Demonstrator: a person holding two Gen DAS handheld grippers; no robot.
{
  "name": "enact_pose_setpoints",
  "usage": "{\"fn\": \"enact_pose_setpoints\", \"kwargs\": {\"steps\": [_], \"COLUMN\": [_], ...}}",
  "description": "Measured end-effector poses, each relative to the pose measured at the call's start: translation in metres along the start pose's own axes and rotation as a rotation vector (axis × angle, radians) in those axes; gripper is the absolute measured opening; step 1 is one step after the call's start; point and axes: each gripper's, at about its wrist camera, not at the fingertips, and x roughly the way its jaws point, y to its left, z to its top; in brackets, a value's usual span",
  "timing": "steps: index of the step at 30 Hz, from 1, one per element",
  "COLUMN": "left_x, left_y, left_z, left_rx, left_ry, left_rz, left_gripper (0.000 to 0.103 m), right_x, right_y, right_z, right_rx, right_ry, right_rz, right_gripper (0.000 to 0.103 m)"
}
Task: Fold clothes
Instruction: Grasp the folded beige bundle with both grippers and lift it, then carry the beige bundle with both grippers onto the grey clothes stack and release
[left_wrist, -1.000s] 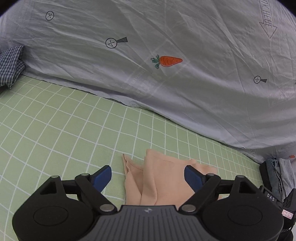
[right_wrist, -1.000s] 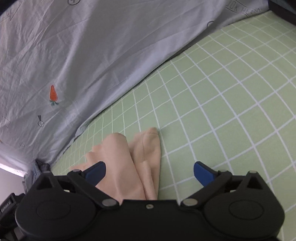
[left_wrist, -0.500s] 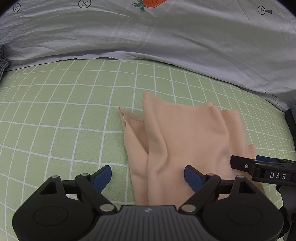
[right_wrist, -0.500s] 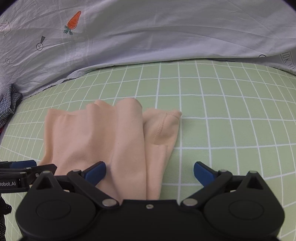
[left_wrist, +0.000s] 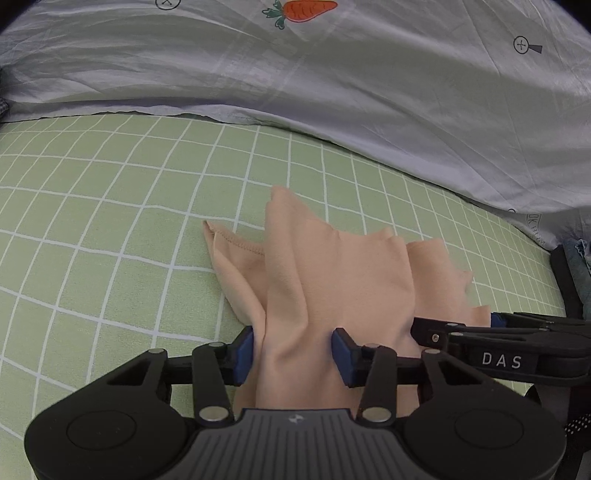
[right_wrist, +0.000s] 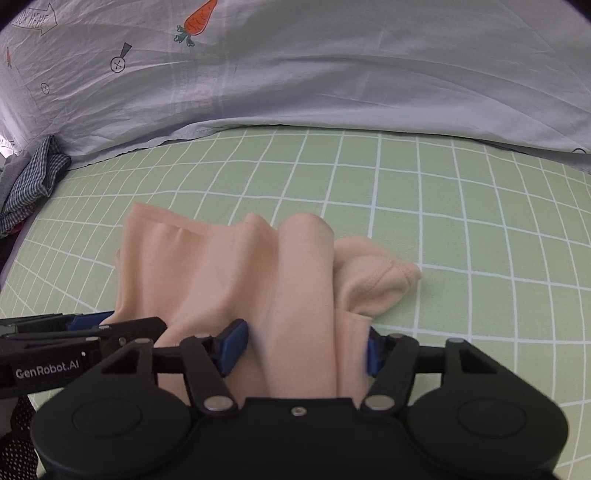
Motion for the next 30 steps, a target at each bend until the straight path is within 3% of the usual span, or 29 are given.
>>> {"fn": "enact_pose_setpoints", "kwargs": {"steps": [1,3,10,18,25,30], "left_x": [-0.002,-0.010,-0.069,-0.131,-0.158,-0.162], "left_y": [0.000,-0.001,-0.038,-0.102,-0.194,-0.264], "left_z": [0.000,0.001,-0.010,-0.030,-0.069,-0.109], "left_rx": [-0.011,-0.023,0.088,0.226,0.392,0.456], "left_ry": [-0.005,-0.021,-0.123,-0.233,-0.250,-0.239], "left_rz": [-0.015,-0.029,-0.100,-0.288,-0.425,-0.453], "left_gripper": [0.028,0.020,0.018,0.017,0.017,0.017], "right_x": [-0.002,-0.009,-0.077,-0.193,-0.283,-0.322], "right_y": [0.000,0.003,0.010,-0.010,-0.049,-0.107], "right_z": [-0.001,-0.003,-0.024,-0.069,-0.111,-0.158], "right_rx": [0.013,0.014,0.063,0.144,0.252,0.322], "right_ry": [-0.001,-0.019,-0.175,-0.419,-0.534,-0.561], "right_rz": [0.016,-0.008,-0.097,-0.268,-0.415,-0.437], "right_gripper": [0.037,0.025,0.022,0.021,0.021,0.021]}}
